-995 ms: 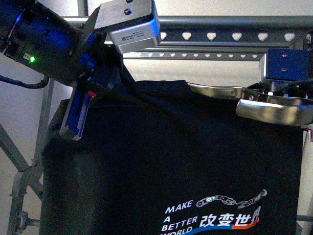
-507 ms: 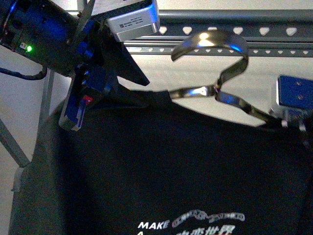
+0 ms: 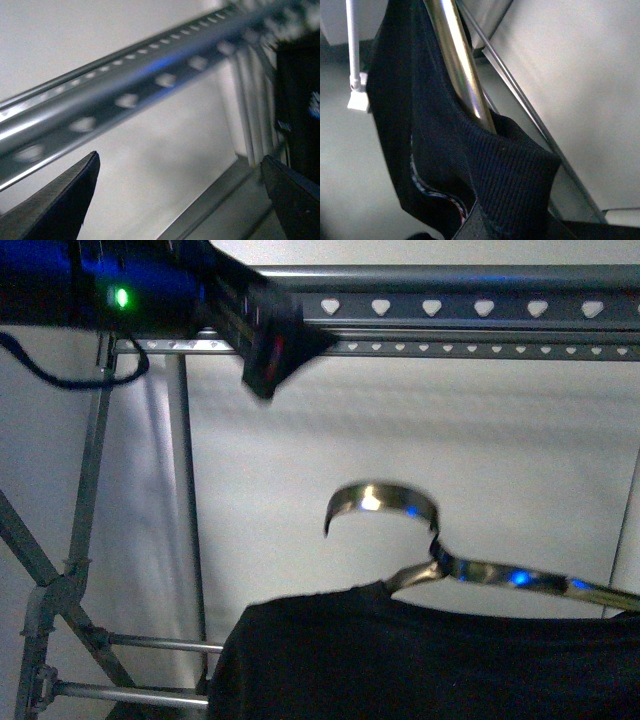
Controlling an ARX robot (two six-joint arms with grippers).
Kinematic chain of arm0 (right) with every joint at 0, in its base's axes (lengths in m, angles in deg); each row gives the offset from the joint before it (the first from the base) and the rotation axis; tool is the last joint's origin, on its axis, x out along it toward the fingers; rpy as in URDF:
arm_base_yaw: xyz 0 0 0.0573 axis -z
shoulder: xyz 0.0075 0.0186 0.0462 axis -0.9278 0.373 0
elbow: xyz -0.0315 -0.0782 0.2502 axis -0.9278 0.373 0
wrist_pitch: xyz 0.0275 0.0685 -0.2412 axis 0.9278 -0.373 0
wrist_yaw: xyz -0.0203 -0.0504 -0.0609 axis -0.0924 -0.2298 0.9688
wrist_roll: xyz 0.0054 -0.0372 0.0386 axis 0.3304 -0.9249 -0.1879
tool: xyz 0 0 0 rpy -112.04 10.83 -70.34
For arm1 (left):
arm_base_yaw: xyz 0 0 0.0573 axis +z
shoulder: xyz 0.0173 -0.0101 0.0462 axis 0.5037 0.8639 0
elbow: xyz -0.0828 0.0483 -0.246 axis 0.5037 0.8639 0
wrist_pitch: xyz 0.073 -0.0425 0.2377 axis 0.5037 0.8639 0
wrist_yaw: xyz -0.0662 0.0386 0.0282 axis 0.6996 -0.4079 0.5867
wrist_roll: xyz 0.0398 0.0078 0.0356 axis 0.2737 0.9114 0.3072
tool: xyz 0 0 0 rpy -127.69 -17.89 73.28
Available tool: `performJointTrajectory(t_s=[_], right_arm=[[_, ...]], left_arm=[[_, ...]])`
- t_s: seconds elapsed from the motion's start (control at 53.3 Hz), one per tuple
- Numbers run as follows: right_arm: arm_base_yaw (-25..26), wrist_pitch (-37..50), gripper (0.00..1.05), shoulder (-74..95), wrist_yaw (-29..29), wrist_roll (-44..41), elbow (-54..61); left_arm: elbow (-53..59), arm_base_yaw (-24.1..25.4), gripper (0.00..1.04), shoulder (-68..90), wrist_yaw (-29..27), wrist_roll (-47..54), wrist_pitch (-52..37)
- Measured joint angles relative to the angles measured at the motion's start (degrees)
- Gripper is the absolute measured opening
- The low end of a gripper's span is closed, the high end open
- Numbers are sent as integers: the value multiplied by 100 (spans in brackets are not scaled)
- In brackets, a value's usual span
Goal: Hang clothes on hanger
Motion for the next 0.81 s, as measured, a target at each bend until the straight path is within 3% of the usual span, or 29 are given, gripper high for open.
performJointTrajectory(t_s=[0.113, 0.263, 0.338, 0.413, 0.582, 0.807], right_arm=[[323, -444, 3, -763, -170, 1019, 98], [647, -931, 3, -1506, -505, 2487, -153], [682, -975, 3, -1419, -472, 3104, -577], [682, -1067, 3, -1108, -411, 3604, -1060], [614, -1141, 3, -66, 111, 4666, -2194], [520, -1023, 3, 1132, 525, 5796, -3119]], left_arm=[[-428, 227, 98, -109, -1174, -1797, 352], [-332, 476, 98, -361, -1491, -3073, 461], [-81, 494, 85, -774, -2465, -2583, 1523], [723, 529, 72, -1314, -2684, -2118, 1515], [2723, 581, 42, -2476, -2651, -1718, 640], [4441, 782, 4, -3161, -2494, -1637, -50]])
